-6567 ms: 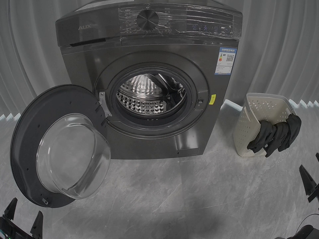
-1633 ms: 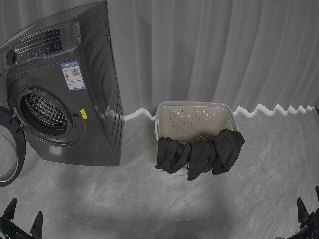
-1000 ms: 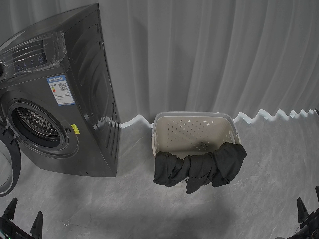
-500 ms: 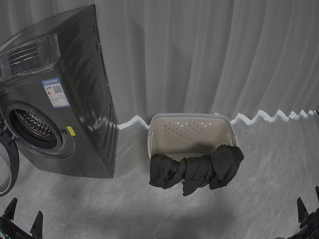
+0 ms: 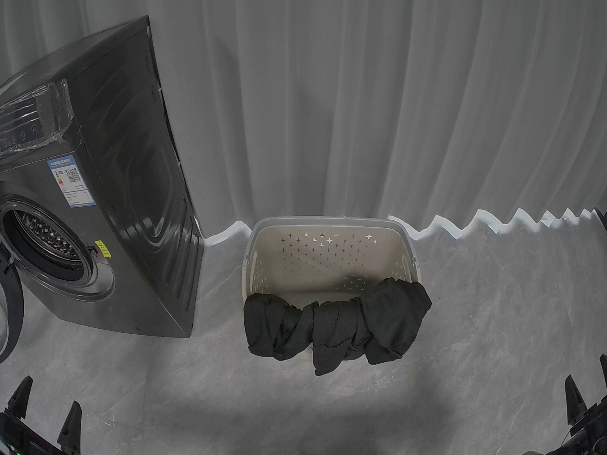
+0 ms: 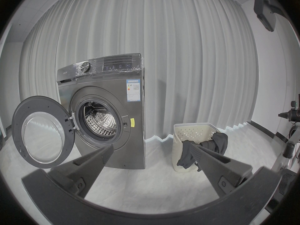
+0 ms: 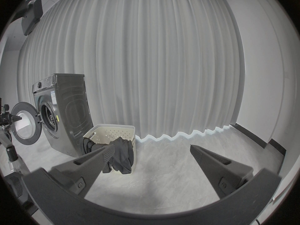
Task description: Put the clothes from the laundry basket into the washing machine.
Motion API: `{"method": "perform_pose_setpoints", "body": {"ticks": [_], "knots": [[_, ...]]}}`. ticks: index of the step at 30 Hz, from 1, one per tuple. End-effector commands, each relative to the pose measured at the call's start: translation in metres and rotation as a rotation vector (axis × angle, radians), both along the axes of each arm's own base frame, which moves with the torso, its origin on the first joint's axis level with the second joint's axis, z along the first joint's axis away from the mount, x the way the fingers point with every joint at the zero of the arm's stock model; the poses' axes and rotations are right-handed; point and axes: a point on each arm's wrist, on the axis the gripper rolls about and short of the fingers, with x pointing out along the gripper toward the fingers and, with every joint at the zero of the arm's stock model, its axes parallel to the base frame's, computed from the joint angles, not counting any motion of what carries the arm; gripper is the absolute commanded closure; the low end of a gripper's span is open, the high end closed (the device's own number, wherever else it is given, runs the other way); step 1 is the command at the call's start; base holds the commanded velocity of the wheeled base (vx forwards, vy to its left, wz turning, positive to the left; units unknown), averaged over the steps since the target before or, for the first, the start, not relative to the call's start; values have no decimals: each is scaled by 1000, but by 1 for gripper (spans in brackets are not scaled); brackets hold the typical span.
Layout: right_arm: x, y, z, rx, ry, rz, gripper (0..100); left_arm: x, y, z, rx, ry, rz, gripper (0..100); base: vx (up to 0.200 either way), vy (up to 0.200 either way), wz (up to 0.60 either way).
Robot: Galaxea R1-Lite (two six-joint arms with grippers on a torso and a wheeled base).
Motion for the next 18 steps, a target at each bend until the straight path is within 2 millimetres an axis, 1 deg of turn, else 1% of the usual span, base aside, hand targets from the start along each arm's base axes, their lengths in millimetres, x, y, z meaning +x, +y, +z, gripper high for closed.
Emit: {"method": "perform_pose_setpoints", "body": {"ticks": [1, 8, 9, 10, 12, 13, 14, 15, 16, 18], "knots": [[0, 0, -5, 3, 0, 2, 0, 0, 0, -5, 0, -2, 0, 0, 0, 0, 0], [0, 0, -4, 14, -10, 7, 0, 0, 0, -5, 0, -2, 0, 0, 0, 0, 0], [-2, 0, 4, 17, -53, 9, 0, 0, 0, -5, -2, -2, 0, 0, 0, 0, 0], [-7, 0, 21, 23, -133, 16, 0, 0, 0, -5, 0, -2, 0, 0, 0, 0, 0], [-19, 1, 47, 21, -227, 57, 0, 0, 0, -5, 0, -2, -2, 0, 0, 0, 0], [-19, 1, 55, 18, -207, 90, 0, 0, 0, -5, 0, -2, -2, 0, 0, 0, 0], [-13, 2, 59, 18, -133, 129, 0, 0, 0, -5, 0, -2, -2, 0, 0, 0, 0], [-13, 2, 59, 18, -133, 129, 0, 0, 0, -5, 0, -2, -2, 0, 0, 0, 0], [1, 4, 59, 26, 22, 235, 0, 0, 0, -5, 0, -2, -2, 0, 0, 0, 0], [20, 7, 57, 41, 179, 354, 0, 0, 0, -5, 0, -2, -2, 0, 0, 0, 0]]}}
